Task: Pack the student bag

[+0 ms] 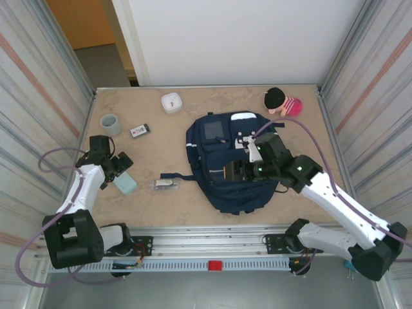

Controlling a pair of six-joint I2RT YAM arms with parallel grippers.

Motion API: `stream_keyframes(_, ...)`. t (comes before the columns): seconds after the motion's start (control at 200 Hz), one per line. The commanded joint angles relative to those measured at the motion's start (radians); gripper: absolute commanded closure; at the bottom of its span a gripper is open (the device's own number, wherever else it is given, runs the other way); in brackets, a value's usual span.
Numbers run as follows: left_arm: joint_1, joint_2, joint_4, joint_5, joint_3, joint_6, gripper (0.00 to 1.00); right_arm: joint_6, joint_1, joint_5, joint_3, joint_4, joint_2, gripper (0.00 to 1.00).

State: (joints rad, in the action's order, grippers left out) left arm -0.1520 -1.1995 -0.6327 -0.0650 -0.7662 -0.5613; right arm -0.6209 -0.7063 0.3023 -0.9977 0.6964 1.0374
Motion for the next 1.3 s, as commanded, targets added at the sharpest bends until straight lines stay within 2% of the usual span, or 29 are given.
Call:
stream_keyframes(0.0,-0.004,-0.045,-0.033,-0.03,-0.029,0.037,0.01,0.059,-0.012,0.065,0.0,-0.101,0.069,0.26)
stream_keyframes(0.366,-0.004,-0.211,0.014,-0.02,-0.033,0.061,0.05,0.113,-0.033,0.147,-0.018,-0.185,0.191,0.27)
stream_keyframes(0.516,-0.001,-0.254,0.02,-0.032,-0.038,0.071,0.07,0.116,-0.034,0.168,-0.019,-0.211,0.209,0.27)
stream_keyframes(0.702,0.025,-0.273,0.028,-0.053,-0.042,0.07,0.15,0.133,-0.04,0.176,-0.03,-0.216,0.223,0.28)
stream_keyframes(0.977,0.069,-0.34,0.025,-0.09,-0.071,0.067,0.16,0.145,-0.04,0.177,-0.03,-0.213,0.213,0.28)
stream_keyframes(1.293,0.127,-0.299,0.006,-0.113,-0.079,0.073,0.35,0.141,-0.033,0.159,-0.016,-0.236,0.194,0.28)
